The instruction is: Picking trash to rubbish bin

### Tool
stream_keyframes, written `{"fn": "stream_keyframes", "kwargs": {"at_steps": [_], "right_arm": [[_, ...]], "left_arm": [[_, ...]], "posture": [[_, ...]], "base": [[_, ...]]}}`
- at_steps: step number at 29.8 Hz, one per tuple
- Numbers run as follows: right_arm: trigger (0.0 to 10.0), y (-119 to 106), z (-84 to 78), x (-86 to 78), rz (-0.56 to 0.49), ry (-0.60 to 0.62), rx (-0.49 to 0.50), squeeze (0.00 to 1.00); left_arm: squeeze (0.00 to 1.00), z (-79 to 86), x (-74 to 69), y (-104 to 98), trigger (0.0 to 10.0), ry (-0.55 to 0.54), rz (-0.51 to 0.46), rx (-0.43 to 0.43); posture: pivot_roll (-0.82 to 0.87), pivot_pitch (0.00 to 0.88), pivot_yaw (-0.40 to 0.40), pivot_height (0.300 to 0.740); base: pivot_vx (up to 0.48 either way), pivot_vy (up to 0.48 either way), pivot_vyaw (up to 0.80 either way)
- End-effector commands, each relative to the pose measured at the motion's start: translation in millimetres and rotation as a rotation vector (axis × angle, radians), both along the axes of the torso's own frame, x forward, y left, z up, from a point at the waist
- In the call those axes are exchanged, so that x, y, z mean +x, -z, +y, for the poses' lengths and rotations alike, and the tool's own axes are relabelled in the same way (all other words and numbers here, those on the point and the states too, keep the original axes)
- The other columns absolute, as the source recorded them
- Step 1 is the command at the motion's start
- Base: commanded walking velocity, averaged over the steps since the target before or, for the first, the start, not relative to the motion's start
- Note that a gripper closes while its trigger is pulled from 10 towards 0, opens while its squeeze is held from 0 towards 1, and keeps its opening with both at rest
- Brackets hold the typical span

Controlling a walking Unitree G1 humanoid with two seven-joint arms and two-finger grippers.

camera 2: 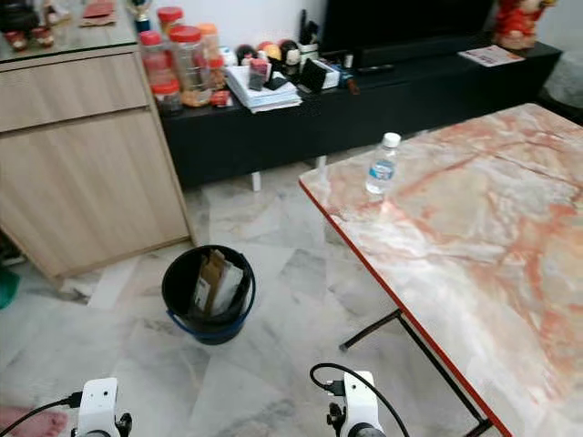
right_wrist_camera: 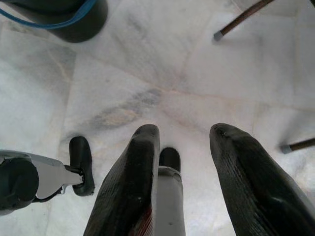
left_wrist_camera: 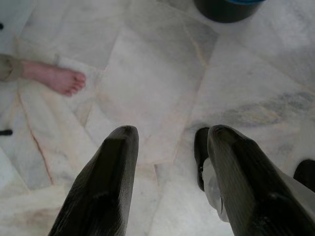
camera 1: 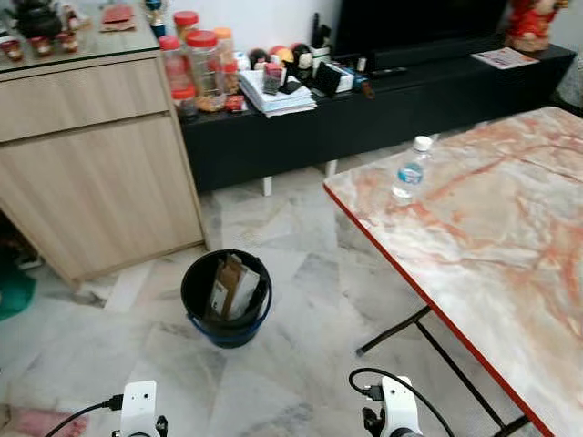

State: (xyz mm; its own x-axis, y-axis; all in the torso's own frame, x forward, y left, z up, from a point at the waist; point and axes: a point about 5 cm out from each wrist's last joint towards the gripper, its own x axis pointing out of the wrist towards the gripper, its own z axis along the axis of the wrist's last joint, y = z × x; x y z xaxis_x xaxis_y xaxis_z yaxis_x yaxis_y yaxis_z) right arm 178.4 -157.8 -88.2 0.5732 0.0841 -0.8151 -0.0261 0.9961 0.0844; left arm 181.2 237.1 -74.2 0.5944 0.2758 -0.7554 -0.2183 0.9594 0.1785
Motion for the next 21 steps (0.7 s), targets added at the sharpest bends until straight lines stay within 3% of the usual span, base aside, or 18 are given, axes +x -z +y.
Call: {"fn": "stream_keyframes", "kwargs": {"at_steps": [1,21], "right_arm": [[10.0,0.7,-0.8,-1.2,0.012,0.001,-0.005,0.0],[10.0,1.2,-1.4,-1.9,0.02,0.003,-0.015,0.0]], "left_arm": [[0.0,1.9,-3.1,1.2,10.0,0.003,0.021,0.014],[0.0,4.6,-5.5,2.2,10.0,-0.001,0.045,0.01]], "posture": [[0.04,0.023,-0.041,0.74],[0.03,0.003,-0.036,0.74]], "base": [[0.0,0.0,-0.75],[0.0,0.014,-0.74]]}}
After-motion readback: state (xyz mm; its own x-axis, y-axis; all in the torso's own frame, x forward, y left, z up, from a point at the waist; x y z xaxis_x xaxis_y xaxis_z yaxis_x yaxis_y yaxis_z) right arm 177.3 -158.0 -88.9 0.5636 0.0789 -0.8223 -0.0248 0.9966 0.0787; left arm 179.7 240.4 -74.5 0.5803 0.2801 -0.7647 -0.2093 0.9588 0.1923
